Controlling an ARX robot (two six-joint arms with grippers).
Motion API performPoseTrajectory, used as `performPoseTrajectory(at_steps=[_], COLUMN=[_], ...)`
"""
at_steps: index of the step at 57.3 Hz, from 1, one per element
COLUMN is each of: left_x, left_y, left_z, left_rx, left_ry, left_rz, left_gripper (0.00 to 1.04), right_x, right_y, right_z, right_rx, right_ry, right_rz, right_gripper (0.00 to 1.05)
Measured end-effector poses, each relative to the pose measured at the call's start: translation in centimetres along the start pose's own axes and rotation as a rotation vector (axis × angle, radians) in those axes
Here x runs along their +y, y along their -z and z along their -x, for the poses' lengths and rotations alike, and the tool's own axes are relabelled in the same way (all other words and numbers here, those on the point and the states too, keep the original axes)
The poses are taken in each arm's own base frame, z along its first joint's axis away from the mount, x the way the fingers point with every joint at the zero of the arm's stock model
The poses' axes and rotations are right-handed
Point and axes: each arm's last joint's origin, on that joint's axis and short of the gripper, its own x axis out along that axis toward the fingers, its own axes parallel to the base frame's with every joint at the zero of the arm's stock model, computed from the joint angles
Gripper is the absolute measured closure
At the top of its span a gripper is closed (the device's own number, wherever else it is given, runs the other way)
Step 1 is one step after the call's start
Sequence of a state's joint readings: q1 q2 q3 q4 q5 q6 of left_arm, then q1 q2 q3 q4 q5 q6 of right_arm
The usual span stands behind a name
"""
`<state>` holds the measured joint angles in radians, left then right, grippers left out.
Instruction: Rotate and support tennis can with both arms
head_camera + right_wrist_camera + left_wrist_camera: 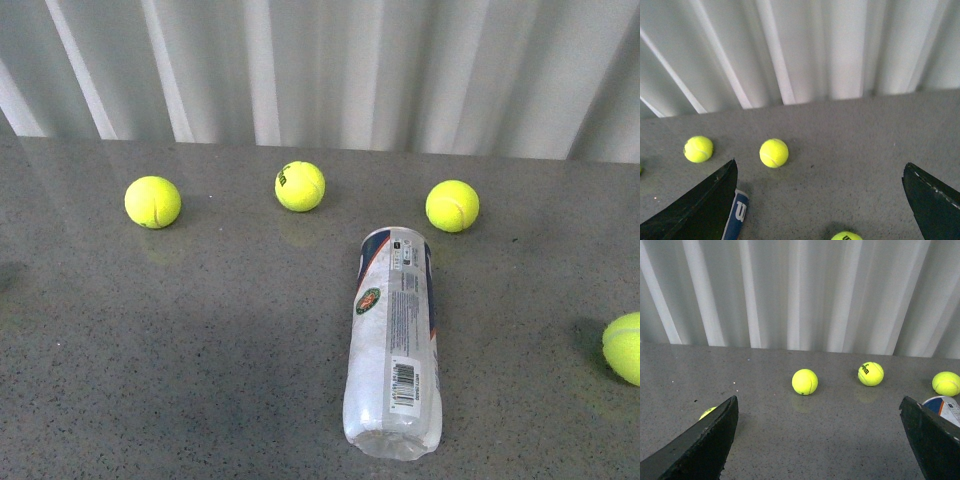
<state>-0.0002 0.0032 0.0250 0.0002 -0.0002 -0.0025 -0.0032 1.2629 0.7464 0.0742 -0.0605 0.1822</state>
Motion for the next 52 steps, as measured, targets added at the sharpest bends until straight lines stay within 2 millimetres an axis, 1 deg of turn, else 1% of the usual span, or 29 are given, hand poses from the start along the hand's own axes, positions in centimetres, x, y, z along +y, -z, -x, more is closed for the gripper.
performPoseTrajectory(at_steps=[1,3,6,7,9,12,17,21,27,31,39,43,48,52], left_x=[0.0,0.0,0.0,0.0,0.0,0.0,0.0,0.0,0.0,0.0,0.0,0.0,0.0,0.0], left_y=[0.0,0.0,0.0,0.0,0.0,0.0,0.0,0.0,0.0,0.0,0.0,0.0,0.0,0.0], left_z=[0.0,0.0,0.0,0.0,0.0,0.0,0.0,0.0,0.0,0.0,0.0,0.0,0.0,0.0], left_rx=[0.000,0.000,0.000,0.000,0.000,0.000,0.000,0.000,0.000,0.000,0.000,0.000,0.000,0.000], left_ry=[0.000,0.000,0.000,0.000,0.000,0.000,0.000,0.000,0.000,0.000,0.000,0.000,0.000,0.000], left_rz=[0.000,0.000,0.000,0.000,0.000,0.000,0.000,0.000,0.000,0.000,0.000,0.000,0.000,0.000], left_gripper=[0.07,0.07,0.07,0.07,0.07,0.07,0.07,0.07,0.07,0.07,0.07,0.07,0.07,0.07], right_x=[0.1,0.7,1.7,1.9,2.8,3.9,5.7,6.6,7.7,8.0,8.2,8.4,9.1,9.6], right_y=[0.1,0.7,1.9,2.2,3.4,4.9,7.2,8.2,8.7,8.9,9.9,10.1,10.1,10.0], right_z=[-0.6,-3.1,-5.7,-6.2,-7.8,-9.2,-10.3,-10.7,-11.1,-11.5,-13.0,-13.7,-15.0,-15.5], right_rx=[0.027,0.137,0.275,0.301,0.398,0.500,0.623,0.663,0.689,0.692,0.730,0.739,0.736,0.726], right_ry=[-0.001,-0.007,-0.023,-0.028,-0.047,-0.064,-0.089,-0.103,-0.119,-0.103,-0.086,-0.080,-0.099,-0.120], right_rz=[-0.006,-0.025,-0.031,-0.030,-0.024,-0.003,0.029,0.040,0.043,0.051,0.033,0.022,-0.003,-0.005], right_gripper=[0.07,0.07,0.07,0.07,0.07,0.07,0.07,0.07,0.07,0.07,0.07,0.07,0.07,0.07])
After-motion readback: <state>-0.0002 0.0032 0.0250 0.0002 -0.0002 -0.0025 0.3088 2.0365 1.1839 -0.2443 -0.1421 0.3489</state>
